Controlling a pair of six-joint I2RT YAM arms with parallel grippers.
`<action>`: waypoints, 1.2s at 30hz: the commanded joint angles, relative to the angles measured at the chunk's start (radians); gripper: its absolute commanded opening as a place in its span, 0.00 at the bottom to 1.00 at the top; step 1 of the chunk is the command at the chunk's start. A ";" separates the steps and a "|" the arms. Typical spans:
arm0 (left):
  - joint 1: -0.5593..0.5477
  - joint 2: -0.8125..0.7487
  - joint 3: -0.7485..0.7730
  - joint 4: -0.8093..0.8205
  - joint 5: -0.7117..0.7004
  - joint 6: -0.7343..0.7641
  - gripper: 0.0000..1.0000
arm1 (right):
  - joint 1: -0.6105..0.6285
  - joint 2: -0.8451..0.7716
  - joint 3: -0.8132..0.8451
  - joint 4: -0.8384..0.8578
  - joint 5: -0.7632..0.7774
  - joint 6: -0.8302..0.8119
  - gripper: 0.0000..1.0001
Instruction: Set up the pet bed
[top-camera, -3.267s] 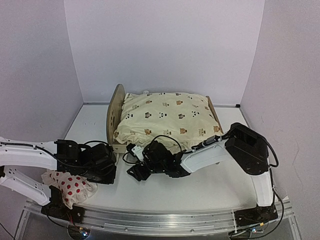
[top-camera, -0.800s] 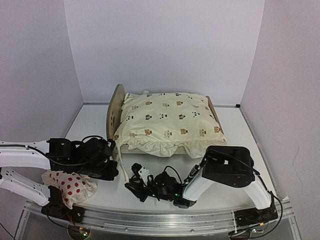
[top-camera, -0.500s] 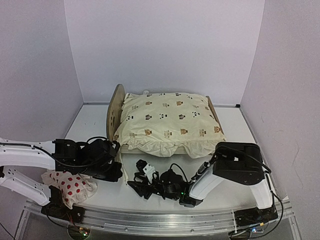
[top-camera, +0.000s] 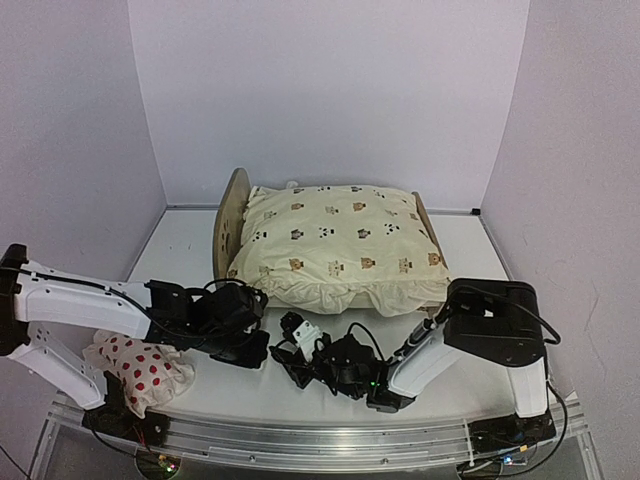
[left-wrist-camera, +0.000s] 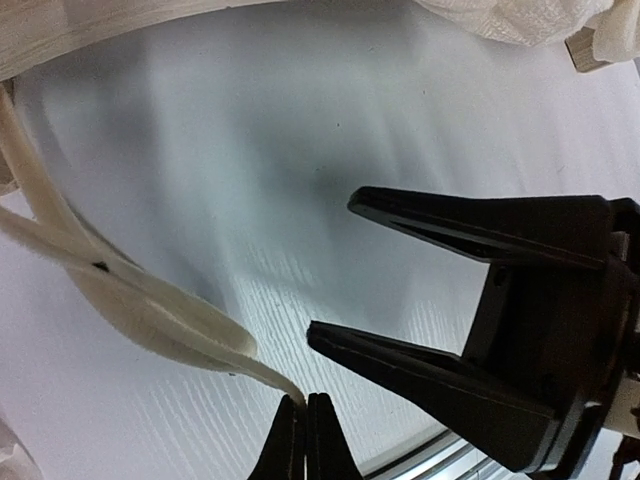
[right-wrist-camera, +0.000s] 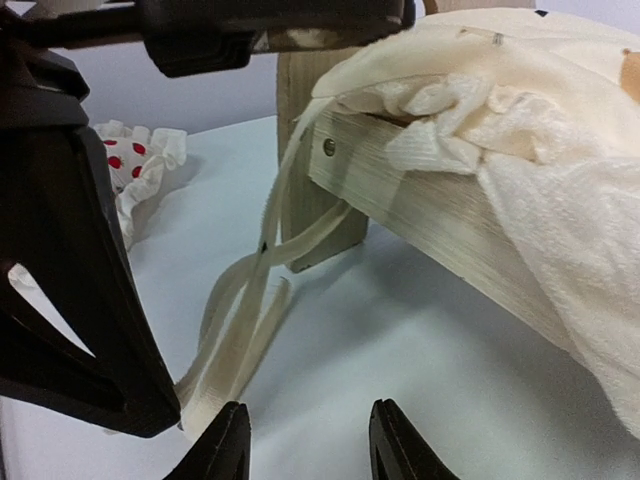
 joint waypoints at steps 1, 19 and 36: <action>-0.002 0.066 0.065 0.085 0.005 0.051 0.00 | -0.001 -0.104 -0.050 0.007 0.133 -0.099 0.42; 0.010 0.239 0.161 0.084 0.073 0.063 0.00 | -0.018 -0.227 -0.147 -0.041 0.108 -0.130 0.42; -0.011 0.263 0.068 0.092 0.179 -0.011 0.09 | -0.018 -0.225 -0.128 -0.110 0.100 -0.084 0.42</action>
